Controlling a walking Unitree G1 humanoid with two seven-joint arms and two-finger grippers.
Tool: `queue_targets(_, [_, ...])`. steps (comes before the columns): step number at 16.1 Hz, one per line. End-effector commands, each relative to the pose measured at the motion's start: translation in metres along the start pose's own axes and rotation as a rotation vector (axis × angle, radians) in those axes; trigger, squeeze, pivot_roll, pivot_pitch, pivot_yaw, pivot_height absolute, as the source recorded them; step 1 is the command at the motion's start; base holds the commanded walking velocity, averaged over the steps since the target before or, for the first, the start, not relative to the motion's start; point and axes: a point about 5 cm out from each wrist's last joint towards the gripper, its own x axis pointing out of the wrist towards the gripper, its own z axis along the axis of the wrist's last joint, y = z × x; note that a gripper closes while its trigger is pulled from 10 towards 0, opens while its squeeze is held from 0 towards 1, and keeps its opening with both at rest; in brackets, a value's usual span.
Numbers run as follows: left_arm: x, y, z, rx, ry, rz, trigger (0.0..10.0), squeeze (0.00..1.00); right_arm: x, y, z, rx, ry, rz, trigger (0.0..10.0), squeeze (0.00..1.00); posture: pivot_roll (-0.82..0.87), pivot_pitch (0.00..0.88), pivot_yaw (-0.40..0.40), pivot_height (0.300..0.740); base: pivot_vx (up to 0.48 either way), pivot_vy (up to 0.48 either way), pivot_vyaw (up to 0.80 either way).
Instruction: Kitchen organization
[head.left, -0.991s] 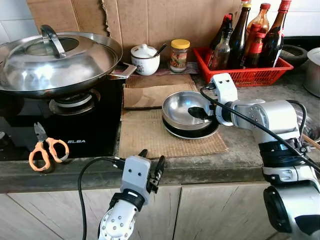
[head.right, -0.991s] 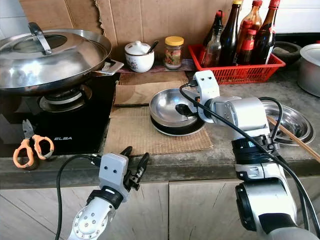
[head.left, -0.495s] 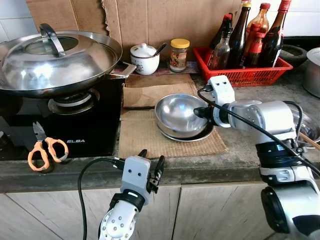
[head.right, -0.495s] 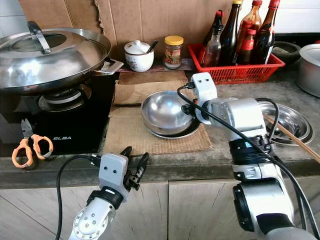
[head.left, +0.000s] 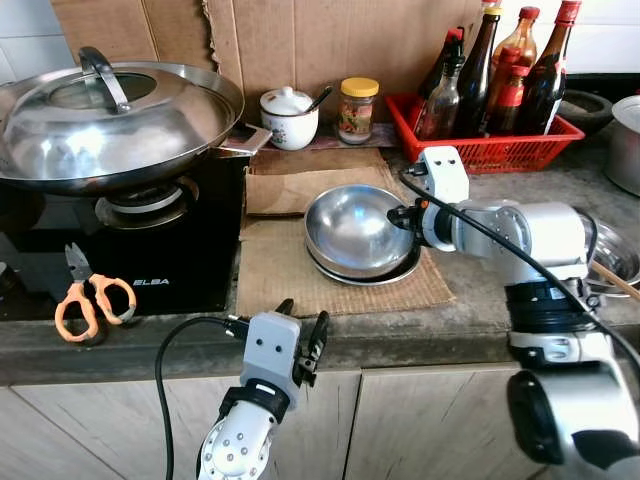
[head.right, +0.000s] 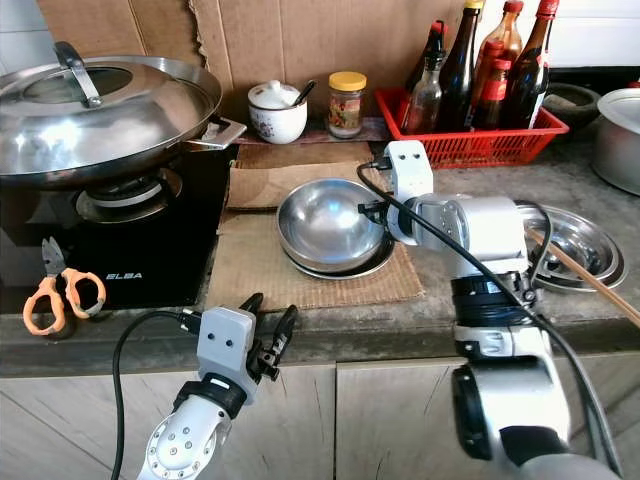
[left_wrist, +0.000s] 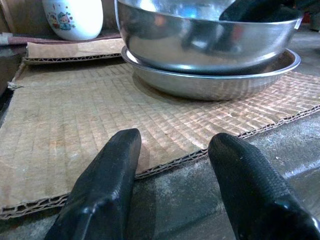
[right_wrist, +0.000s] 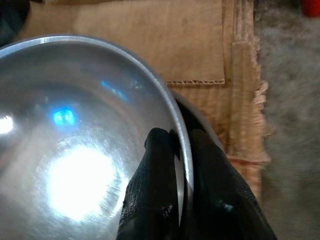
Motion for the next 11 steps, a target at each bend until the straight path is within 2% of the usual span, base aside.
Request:
queue_targets(1, [-0.001, 0.0, -0.001, 0.0, 0.009, 0.006, 10.0, 0.0, 0.001, -0.006, -0.002, 0.089, -0.02, -0.017, 0.0, 0.0, 0.08, 0.065, -0.045, 0.74, 0.0, 0.0, 0.0])
queue_targets(2, [-0.001, 0.0, 0.0, -0.001, 0.008, 0.008, 10.0, 0.0, 0.001, -0.007, 0.002, 0.178, -0.105, -0.024, 0.0, 0.0, 0.08, 0.065, -0.044, 0.74, 0.0, 0.0, 0.0])
queue_targets(3, [-0.001, 0.0, 0.0, -0.002, 0.007, 0.01, 10.0, 0.0, 0.0, -0.008, 0.004, 0.219, -0.159, -0.038, 0.0, 0.0, 0.08, 0.064, -0.043, 0.74, 0.0, 0.0, 0.0])
queue_targets(4, [-0.001, 0.0, 0.0, -0.003, 0.005, 0.009, 10.0, 0.0, -0.002, -0.008, 0.008, 0.235, -0.262, -0.054, 0.0, 0.0, 0.08, 0.064, -0.041, 0.74, 0.0, 0.0, 0.0])
queue_targets(7, [0.0, 0.001, 0.001, -0.005, 0.002, 0.011, 10.0, 0.0, -0.009, -0.004, 0.009, 0.257, -0.382, -0.08, 0.0, 0.0, 0.08, 0.063, -0.035, 0.74, 0.0, 0.0, 0.0])
queue_targets(8, [0.001, 0.001, 0.001, -0.004, 0.0, 0.012, 10.0, 0.0, -0.016, 0.0, 0.009, 0.231, -0.493, -0.131, 0.0, 0.0, 0.08, 0.06, -0.037, 0.74, 0.0, 0.0, 0.0])
queue_targets(9, [0.001, 0.001, 0.001, -0.003, -0.002, 0.013, 10.0, 0.0, -0.024, 0.007, 0.01, 0.166, -0.604, -0.162, 0.0, 0.0, 0.08, 0.059, -0.034, 0.74, 0.0, 0.0, 0.0])
queue_targets(11, [0.003, 0.001, 0.004, -0.007, -0.011, 0.012, 10.0, 0.0, -0.035, 0.018, 0.012, 0.028, -0.742, -0.227, 0.0, 0.0, 0.08, 0.056, -0.033, 0.74, 0.0, 0.0, 0.0])
